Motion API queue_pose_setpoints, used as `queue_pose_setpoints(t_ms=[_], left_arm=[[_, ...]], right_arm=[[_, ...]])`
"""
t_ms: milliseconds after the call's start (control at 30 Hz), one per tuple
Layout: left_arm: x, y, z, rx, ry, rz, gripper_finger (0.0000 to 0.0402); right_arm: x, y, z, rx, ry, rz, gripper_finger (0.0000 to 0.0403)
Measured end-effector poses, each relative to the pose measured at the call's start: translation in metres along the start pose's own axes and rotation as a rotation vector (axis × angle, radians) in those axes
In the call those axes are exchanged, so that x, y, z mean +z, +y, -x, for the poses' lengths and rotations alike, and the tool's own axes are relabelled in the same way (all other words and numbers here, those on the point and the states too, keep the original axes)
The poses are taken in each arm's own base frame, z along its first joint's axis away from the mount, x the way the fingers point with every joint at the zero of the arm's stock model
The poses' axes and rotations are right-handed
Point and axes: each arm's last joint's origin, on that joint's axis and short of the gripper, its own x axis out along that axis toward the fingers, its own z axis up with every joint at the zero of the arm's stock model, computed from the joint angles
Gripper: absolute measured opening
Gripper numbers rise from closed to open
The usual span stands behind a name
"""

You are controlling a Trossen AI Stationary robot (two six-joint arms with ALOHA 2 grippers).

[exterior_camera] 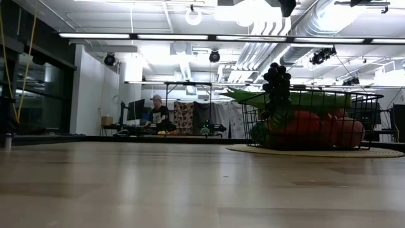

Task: Build produce basket
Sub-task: Put the red grapes into the black wire basket

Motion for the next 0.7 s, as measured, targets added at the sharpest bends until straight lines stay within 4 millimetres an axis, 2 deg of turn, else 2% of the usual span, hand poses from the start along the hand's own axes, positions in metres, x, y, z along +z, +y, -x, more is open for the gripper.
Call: queue_pose_setpoints(t_ms=[400,567,700], left_arm=[[0.004,0.003,-0.01,0.018,-0.01,0.002,0.0314],[0.008,0.008,-0.016,0.041,-0.011,0.015,0.028],[0.01,0.008,-0.016,0.04,-0.025,0.019,0.0238]], right_arm=[[-0.001,0.0,0.0,-0.006,0.012,-0.003,0.0311],[-0.001,-0.001,0.0,-0.007,0.014,-0.004,0.0311],[-0.001,-0.001,0.0,-0.007,0.014,-0.004,0.0311]])
